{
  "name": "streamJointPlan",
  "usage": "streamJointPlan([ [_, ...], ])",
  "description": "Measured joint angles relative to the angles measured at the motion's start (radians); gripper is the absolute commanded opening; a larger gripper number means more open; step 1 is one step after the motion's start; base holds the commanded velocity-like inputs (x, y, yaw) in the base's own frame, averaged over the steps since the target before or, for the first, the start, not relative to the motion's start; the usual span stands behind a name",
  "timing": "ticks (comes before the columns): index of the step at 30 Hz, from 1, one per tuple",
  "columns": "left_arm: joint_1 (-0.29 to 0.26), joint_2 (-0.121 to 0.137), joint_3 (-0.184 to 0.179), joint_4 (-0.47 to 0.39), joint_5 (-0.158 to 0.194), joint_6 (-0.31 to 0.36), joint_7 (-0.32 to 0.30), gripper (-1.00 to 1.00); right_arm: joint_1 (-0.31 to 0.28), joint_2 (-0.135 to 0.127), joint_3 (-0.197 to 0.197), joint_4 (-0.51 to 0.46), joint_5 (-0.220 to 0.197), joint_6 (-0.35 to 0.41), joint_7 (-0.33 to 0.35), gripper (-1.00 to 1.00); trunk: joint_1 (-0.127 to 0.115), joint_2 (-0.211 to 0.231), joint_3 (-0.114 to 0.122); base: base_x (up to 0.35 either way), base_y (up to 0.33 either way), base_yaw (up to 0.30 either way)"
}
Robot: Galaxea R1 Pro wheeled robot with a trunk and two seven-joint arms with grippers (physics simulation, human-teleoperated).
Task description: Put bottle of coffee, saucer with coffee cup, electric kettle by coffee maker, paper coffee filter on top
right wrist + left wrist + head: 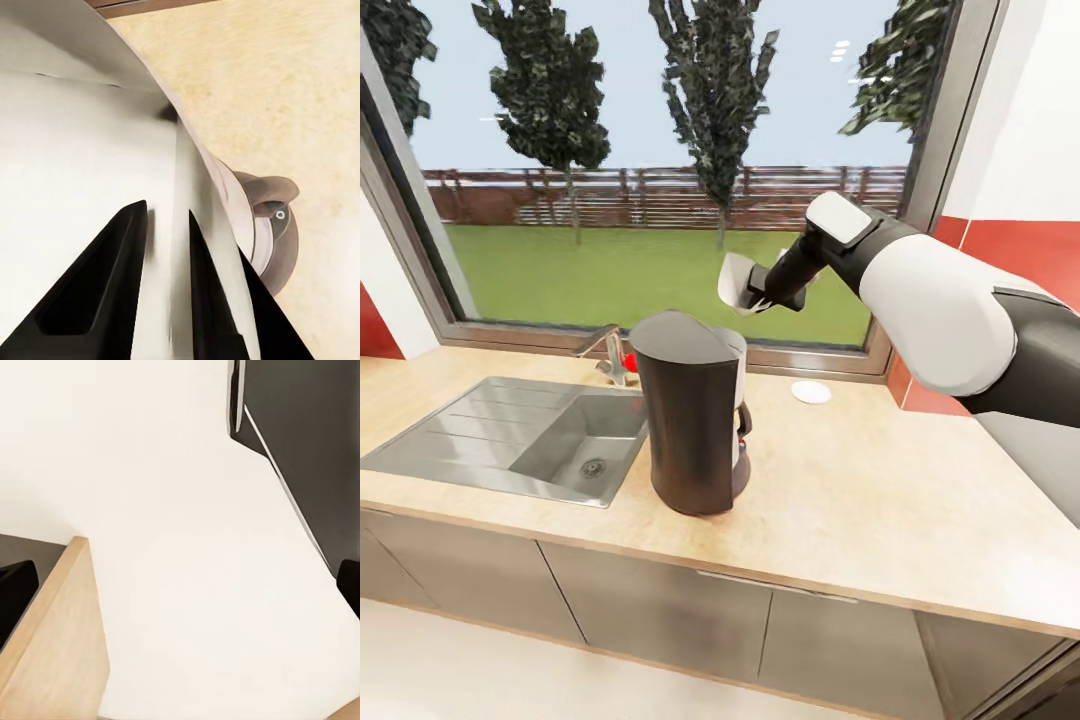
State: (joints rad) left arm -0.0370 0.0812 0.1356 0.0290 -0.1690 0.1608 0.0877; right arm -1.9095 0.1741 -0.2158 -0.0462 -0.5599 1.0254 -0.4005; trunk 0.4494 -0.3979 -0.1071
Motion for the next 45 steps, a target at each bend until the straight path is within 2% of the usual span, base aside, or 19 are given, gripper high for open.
streamJointPlan([
  [22, 0.0, -0.001, -0.002, -0.001, 0.001, -0.003, 0.001, 1.0, 0.001, 0.0, -0.003, -0.006, -0.002, -0.002, 0.001, -1.0, 0.0, 0.0, 0.0, 0.0, 0.0, 0.055],
  [33, 0.0, -0.003, -0.002, -0.001, 0.0, -0.054, 0.007, 1.0, -0.001, -0.001, -0.002, -0.027, -0.002, 0.0, -0.001, -1.0, 0.0, 0.0, 0.0, -0.071, -0.166, 0.0],
  [40, 0.0, -0.002, -0.003, -0.002, 0.002, -0.053, 0.009, 1.0, -0.001, -0.03, 0.0, -0.02, 0.003, 0.003, -0.003, -1.0, 0.0, 0.0, 0.0, -0.099, -0.081, 0.0],
  [45, 0.0, -0.002, -0.001, -0.002, 0.002, -0.054, 0.009, 1.0, -0.001, -0.034, -0.001, -0.011, 0.002, 0.004, -0.005, -1.0, 0.0, 0.0, 0.0, -0.003, -0.002, 0.0],
])
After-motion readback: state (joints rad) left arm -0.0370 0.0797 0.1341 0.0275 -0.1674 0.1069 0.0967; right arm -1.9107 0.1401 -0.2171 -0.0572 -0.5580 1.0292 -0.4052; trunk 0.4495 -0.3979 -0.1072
